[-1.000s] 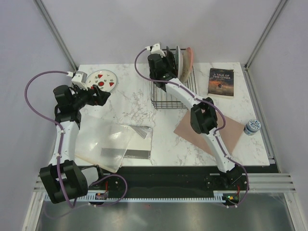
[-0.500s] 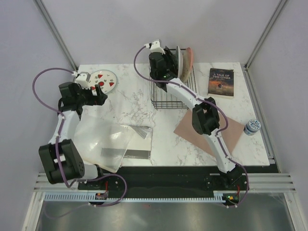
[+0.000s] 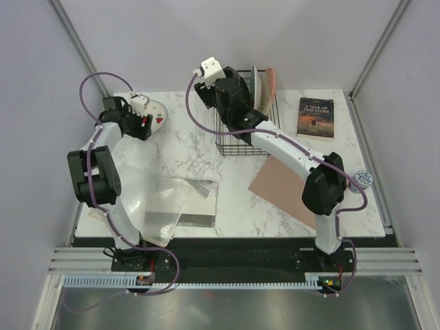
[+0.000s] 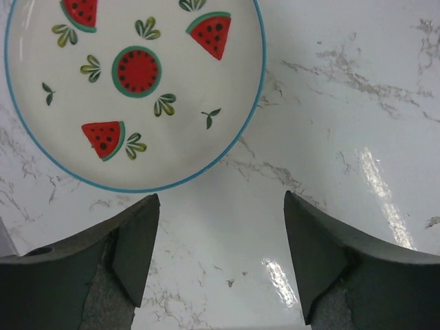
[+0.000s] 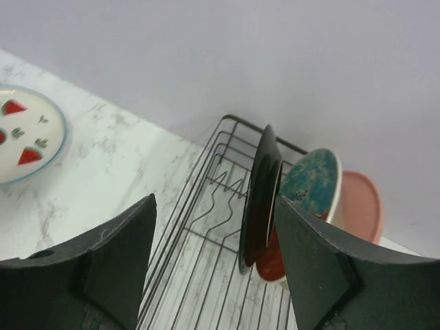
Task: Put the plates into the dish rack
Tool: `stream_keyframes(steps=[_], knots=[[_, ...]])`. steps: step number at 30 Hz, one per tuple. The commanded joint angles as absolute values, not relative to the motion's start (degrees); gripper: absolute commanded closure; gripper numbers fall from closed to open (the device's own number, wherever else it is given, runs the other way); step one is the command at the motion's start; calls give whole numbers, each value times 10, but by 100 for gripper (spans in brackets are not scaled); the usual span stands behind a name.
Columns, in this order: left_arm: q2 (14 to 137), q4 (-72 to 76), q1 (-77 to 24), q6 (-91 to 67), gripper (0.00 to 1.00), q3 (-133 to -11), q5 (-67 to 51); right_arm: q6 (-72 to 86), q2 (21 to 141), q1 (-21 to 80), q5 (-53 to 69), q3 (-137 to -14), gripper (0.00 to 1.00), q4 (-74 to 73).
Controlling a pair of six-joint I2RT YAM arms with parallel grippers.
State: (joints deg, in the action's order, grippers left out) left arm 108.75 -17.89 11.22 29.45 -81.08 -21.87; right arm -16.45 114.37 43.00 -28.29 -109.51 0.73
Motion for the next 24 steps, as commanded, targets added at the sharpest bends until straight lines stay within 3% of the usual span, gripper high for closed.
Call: stream_keyframes(steps=[1, 3, 4, 5, 7, 8, 12, 13, 15, 16, 19, 22, 24], knots=[[1127, -210, 81, 407, 28, -857, -166, -120, 1118, 422, -158, -1051, 24, -34], [1165, -238, 76, 402, 36, -887, -157, -110, 1114, 421, -140, -1042, 37, -45], [1179, -249, 76, 394, 47, -925, -157, -108, 1114, 421, -129, -1043, 47, -51], [1193, -261, 76, 387, 54, -944, -159, -106, 1114, 421, -119, -1047, 66, -65], [1221, -286, 77, 367, 68, -983, -165, -91, 1113, 420, -102, -1045, 73, -72], [1227, -288, 77, 360, 70, -990, -173, -87, 1112, 418, -97, -1042, 84, -76], [1254, -300, 76, 343, 77, -1022, -182, -78, 1119, 414, -105, -1041, 92, -80], [1270, -315, 76, 343, 87, -1042, -182, -82, 1120, 413, -105, -1041, 93, -80], [1289, -338, 76, 343, 96, -1067, -177, -89, 1128, 412, -105, -1044, 98, -82], [1301, -372, 76, 342, 97, -1099, -171, -91, 1130, 412, -99, -1046, 98, -82], [1351, -464, 76, 341, 98, -1171, -167, -91, 1140, 411, -56, -1062, 78, -95], [1360, -488, 76, 355, 98, -1166, -168, -69, 1153, 410, 31, -1088, 49, -121], [1346, -490, 76, 365, 98, -1146, -167, -55, 1176, 408, 86, -1122, 43, -148]])
